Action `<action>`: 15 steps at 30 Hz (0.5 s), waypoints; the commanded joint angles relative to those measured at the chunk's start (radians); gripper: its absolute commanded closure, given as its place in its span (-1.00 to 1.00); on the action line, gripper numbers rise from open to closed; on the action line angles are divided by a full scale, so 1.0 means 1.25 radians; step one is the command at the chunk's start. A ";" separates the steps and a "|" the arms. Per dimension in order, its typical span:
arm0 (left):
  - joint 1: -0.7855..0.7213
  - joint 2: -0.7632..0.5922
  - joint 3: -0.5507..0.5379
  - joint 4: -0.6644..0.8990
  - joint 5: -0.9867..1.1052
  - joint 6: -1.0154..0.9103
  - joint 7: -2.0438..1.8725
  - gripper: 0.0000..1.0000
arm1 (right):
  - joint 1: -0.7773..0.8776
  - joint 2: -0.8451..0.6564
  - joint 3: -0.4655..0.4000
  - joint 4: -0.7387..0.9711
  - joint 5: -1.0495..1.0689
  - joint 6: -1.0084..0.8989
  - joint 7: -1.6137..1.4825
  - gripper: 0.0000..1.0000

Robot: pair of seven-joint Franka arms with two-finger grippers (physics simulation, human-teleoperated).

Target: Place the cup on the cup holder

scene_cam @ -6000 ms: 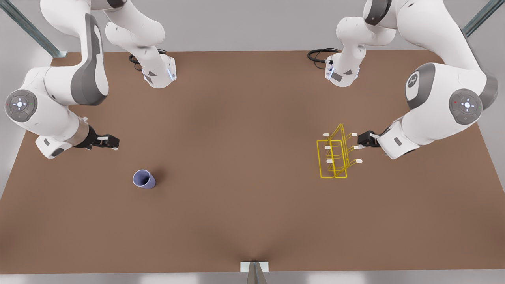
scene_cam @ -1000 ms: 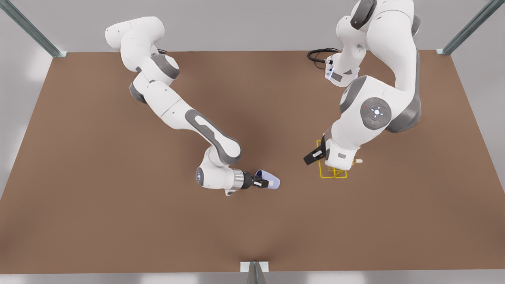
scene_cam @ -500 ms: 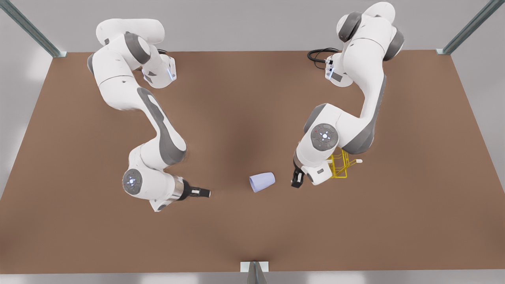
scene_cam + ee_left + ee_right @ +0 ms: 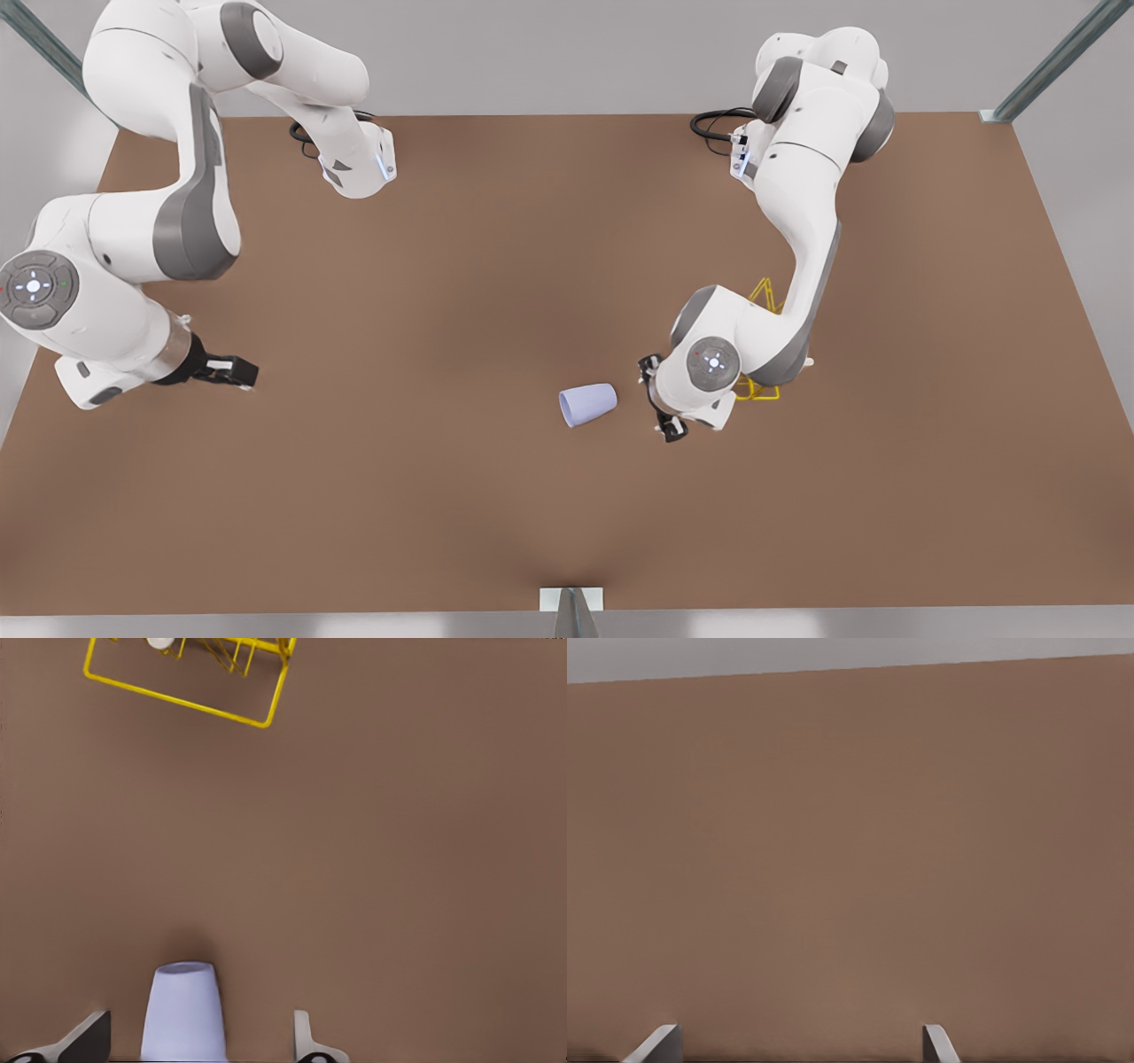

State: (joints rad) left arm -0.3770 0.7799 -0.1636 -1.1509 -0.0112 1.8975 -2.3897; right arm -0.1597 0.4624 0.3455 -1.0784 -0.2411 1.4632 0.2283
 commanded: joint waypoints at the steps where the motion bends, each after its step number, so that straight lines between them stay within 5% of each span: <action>1: -0.006 0.002 -0.005 -0.002 -0.005 0.066 -0.384 -1.00 | -0.005 -0.013 0.001 0.000 -0.005 -0.050 -0.176 -1.00; 8: -0.073 0.045 -0.005 0.002 0.014 0.149 -0.247 -1.00 | -0.032 -0.109 0.000 -0.114 0.015 -0.040 -0.172 -1.00; 10: -0.075 0.052 -0.005 0.002 0.014 0.160 -0.226 -1.00 | 0.011 -0.150 -0.077 -0.167 0.037 -0.040 -0.170 -1.00; 11: -0.081 0.060 -0.005 0.002 0.015 0.168 -0.210 -1.00 | 0.088 -0.190 -0.197 -0.216 0.095 -0.026 -0.172 -1.00; 15: -0.102 0.062 -0.005 -0.022 0.033 0.190 -0.208 -1.00 | 0.074 -0.183 -0.198 -0.217 0.097 -0.001 -0.169 -1.00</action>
State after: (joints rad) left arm -0.4996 0.8578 -0.1702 -1.1770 0.0215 2.0871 -2.5652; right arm -0.0625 0.2344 0.1049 -1.3478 -0.1434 1.4400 0.1076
